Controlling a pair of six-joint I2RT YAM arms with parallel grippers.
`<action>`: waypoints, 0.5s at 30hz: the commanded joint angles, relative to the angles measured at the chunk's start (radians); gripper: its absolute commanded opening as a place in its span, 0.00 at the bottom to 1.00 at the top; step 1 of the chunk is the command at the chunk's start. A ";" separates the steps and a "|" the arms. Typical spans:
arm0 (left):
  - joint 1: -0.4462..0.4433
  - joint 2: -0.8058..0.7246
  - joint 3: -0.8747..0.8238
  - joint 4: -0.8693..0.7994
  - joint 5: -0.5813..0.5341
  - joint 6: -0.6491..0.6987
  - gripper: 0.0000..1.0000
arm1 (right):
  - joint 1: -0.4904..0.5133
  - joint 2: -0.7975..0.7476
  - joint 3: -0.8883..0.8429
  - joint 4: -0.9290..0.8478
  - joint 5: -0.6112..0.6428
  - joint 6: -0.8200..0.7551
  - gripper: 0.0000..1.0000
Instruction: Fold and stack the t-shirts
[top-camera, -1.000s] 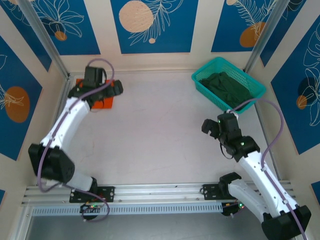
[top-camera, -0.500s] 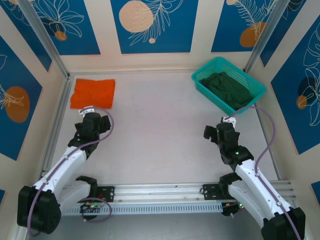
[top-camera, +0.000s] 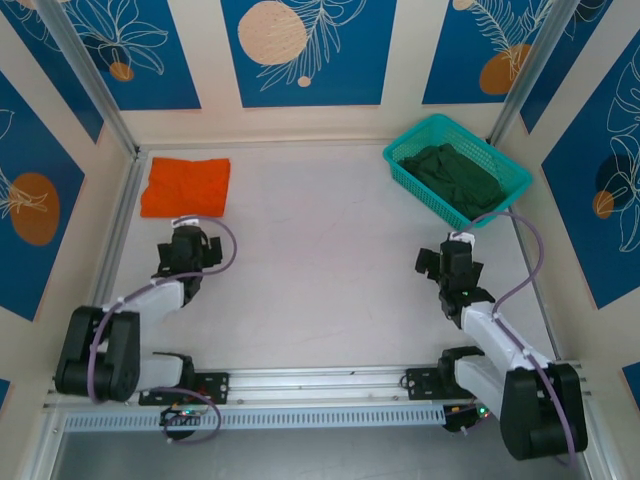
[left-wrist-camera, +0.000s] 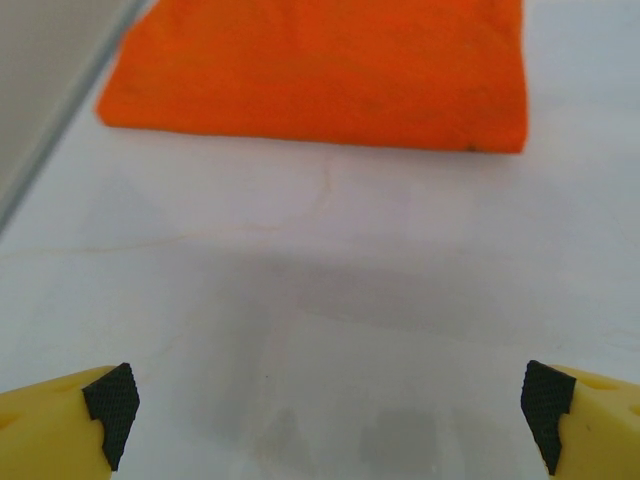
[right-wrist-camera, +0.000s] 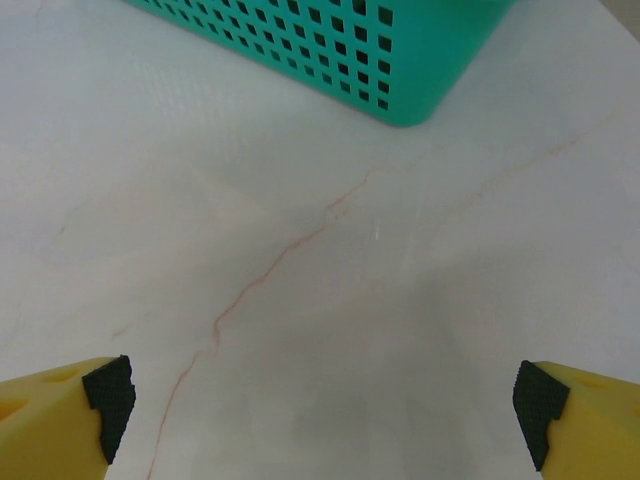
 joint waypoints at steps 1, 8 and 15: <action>0.008 0.067 0.032 0.195 0.113 0.055 1.00 | -0.027 0.103 0.043 0.179 -0.020 -0.047 0.99; 0.018 0.175 0.103 0.215 0.196 0.155 1.00 | -0.046 0.253 0.066 0.412 -0.106 -0.115 0.99; 0.056 0.194 0.050 0.331 0.304 0.156 1.00 | -0.100 0.361 0.106 0.539 -0.239 -0.142 0.99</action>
